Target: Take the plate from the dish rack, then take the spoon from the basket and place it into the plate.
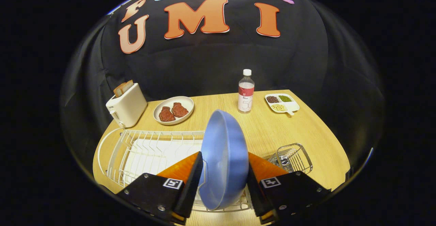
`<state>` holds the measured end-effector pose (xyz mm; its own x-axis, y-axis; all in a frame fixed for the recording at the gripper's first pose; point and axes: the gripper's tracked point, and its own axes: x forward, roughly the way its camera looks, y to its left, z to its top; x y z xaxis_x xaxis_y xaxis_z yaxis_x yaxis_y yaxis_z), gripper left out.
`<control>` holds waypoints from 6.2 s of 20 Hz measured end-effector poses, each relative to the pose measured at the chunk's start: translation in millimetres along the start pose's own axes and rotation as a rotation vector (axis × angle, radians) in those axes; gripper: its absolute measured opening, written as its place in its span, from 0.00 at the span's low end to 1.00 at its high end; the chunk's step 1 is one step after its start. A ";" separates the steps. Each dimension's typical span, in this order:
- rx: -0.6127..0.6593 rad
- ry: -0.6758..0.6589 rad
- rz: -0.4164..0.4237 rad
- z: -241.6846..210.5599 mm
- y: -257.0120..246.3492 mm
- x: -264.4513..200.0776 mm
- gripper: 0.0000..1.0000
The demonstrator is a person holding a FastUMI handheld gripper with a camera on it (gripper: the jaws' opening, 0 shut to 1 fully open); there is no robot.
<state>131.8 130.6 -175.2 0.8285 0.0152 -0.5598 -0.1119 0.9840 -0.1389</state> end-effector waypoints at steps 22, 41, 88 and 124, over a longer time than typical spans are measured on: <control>-0.083 -0.028 -0.231 18.2 -14.9 -20.8 0.26; 0.156 -0.083 -0.051 5.2 -23.9 -134.2 0.25; 0.518 0.233 0.104 -202.7 -56.5 -130.7 0.67; -0.129 -0.141 -0.001 -49.8 -136.7 -27.9 0.21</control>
<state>96.7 -13.3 -181.2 0.8962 0.0482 -0.4410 -0.1731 0.9533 -0.2476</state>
